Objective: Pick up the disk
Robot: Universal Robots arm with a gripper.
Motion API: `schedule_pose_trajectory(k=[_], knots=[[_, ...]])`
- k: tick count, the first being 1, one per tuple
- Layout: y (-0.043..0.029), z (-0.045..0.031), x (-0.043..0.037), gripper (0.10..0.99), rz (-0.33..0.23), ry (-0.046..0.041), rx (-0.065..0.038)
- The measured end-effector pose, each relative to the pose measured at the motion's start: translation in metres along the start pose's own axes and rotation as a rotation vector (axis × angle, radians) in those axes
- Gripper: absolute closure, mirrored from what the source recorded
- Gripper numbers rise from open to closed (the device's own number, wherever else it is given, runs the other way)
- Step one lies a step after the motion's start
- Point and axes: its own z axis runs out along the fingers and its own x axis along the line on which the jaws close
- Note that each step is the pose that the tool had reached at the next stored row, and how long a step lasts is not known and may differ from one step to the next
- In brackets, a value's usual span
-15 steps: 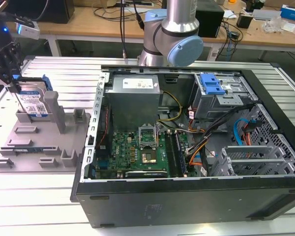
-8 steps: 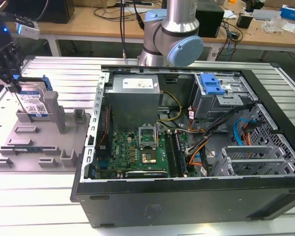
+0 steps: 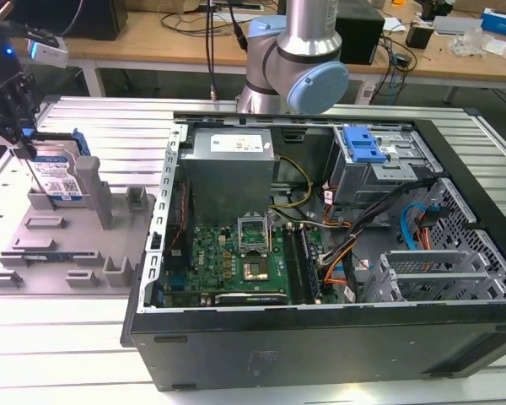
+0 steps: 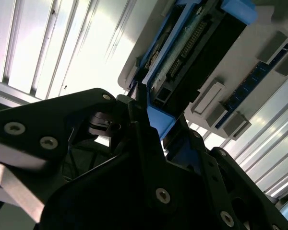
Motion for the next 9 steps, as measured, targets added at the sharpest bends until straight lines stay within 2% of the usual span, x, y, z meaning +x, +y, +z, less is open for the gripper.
schedule_pose_trajectory(k=[3,5,8,9], knots=[[0.0000,-0.0036,0.0001,0.718,-0.001,0.0003,0.000],[0.0000,-0.0090,0.0003,0.718,-0.001,0.0003,0.000],[-0.0001,-0.0224,0.0005,0.718,-0.001,0.0003,0.000],[-0.0001,-0.0295,0.0006,0.718,-0.001,0.0003,0.000]])
